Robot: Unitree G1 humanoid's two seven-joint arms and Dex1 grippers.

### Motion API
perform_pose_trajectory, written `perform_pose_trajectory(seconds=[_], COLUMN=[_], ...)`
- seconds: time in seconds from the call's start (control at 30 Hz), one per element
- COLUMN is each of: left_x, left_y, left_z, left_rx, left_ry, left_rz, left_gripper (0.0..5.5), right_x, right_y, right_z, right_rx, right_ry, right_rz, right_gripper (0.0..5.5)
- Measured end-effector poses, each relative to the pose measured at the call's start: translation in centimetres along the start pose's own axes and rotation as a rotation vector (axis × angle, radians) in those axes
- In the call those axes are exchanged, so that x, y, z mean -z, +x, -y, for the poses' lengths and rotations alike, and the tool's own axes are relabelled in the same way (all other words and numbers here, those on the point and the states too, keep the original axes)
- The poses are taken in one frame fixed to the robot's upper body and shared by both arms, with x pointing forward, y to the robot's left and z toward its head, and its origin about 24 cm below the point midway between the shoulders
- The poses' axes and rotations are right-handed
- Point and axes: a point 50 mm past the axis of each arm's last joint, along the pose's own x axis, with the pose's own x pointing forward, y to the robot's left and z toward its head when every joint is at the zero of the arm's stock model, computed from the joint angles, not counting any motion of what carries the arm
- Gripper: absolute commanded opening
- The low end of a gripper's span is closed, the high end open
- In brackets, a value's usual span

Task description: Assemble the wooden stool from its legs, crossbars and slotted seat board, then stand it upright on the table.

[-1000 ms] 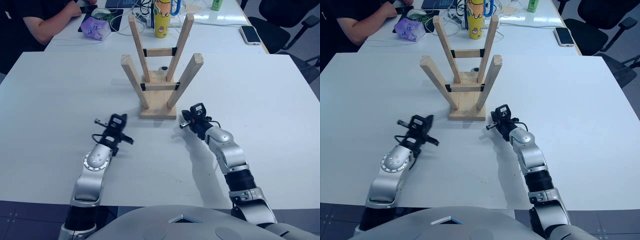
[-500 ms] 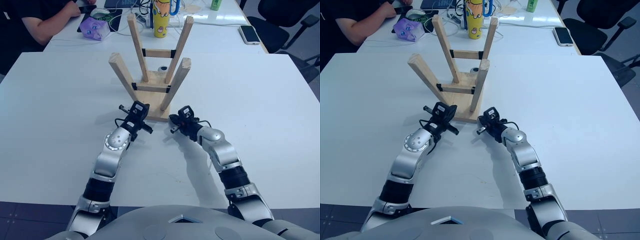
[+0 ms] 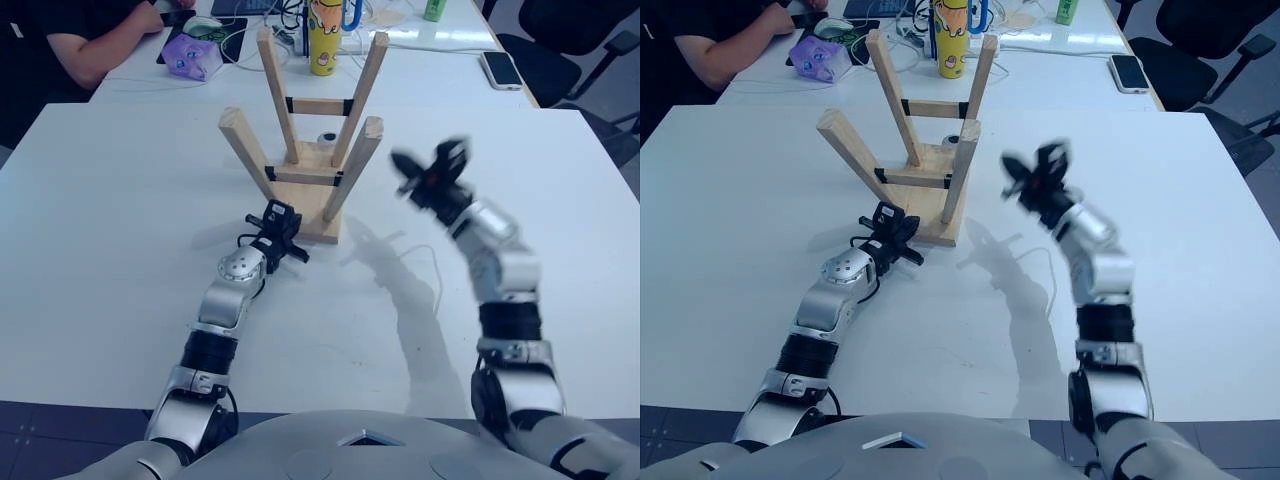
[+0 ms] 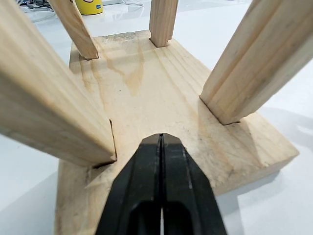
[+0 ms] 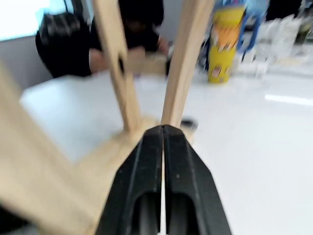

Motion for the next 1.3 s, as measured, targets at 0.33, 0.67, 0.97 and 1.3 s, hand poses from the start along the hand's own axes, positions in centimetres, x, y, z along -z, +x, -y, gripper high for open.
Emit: perform_pose_trajectory(seconds=[0.33,0.67,0.97,1.3], left_x=[0.3,0.4,0.6,0.5], left_y=[-0.3,-0.4,-0.3,-2.1], left_z=[0.1,0.5,0.4,-0.7], left_rx=[0.002,0.018,0.007,0.053], left_ry=[-0.015,-0.036,-0.07,-0.01], left_rz=[-0.005,-0.01,0.014,0.065], left_gripper=[0.0,0.0,0.0,0.0], right_x=[-13.5,-0.1,-9.5,5.8], right_y=[3.5,2.9,3.3,1.9], right_z=[-10.3,-10.8,-7.8,1.0], right_rx=[-0.546,-0.361,-0.488,-0.074], right_ry=[0.312,0.22,0.555,0.002], right_rz=[0.437,-0.073,0.337,-0.273], right_gripper=[0.02,0.02,0.02,0.02])
